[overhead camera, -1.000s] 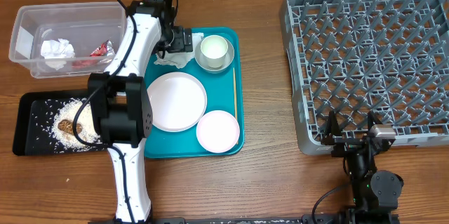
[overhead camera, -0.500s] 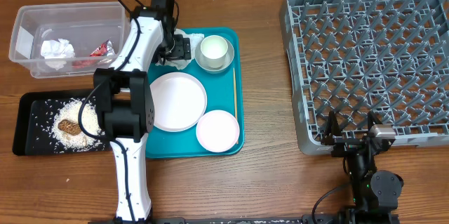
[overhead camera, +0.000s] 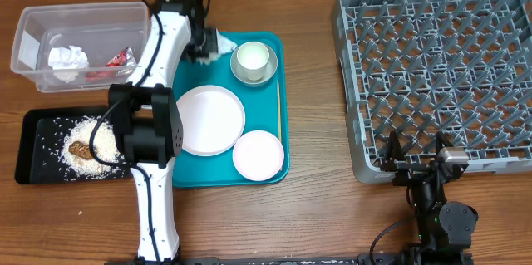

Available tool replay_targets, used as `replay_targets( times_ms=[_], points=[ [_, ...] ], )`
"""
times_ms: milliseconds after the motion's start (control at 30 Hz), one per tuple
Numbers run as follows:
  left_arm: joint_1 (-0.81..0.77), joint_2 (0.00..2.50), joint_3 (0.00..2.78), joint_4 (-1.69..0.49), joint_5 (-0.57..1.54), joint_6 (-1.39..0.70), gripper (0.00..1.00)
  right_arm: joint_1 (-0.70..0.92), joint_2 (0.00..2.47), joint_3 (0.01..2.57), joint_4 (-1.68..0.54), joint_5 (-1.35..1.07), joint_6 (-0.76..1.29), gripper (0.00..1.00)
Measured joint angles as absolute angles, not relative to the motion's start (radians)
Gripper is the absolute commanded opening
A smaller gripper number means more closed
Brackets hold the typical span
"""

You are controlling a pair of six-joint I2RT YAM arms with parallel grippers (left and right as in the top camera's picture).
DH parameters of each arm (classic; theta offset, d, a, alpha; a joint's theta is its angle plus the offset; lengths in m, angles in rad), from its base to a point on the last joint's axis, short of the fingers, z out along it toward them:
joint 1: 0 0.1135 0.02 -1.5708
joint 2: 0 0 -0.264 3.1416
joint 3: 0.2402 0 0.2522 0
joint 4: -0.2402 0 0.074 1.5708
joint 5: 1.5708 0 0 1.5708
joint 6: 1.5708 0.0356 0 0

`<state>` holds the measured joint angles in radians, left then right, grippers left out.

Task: Sort waste into correct bins and load items into the dishwasher
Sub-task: 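Carry the napkin left and drop it into the clear bin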

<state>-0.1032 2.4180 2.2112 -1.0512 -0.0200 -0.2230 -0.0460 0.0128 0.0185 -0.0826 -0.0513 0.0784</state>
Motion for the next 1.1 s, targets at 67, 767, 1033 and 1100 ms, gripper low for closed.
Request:
replay_targets(
  times_ms=[67,767,1033,1100],
  points=[
    [-0.103,2.4,2.262,-1.052,-0.038,-0.223,0.04,-0.046,0.013,0.019,-0.083,-0.051,0.078,1.0],
    [0.123,2.245,2.394,-1.179,-0.537,-0.321,0.63,-0.046,0.013,0.019,-0.083,-0.051,0.079,1.0],
    [0.244,2.245,2.394,-1.22,-0.371,-0.347,1.0,-0.046,0.013,0.019,-0.084,-0.052,0.079,1.0],
    [0.254,2.245,2.394,-1.245,-0.337,-0.348,1.0,-0.046,0.013,0.019,-0.083,-0.052,0.079,1.0]
  ],
)
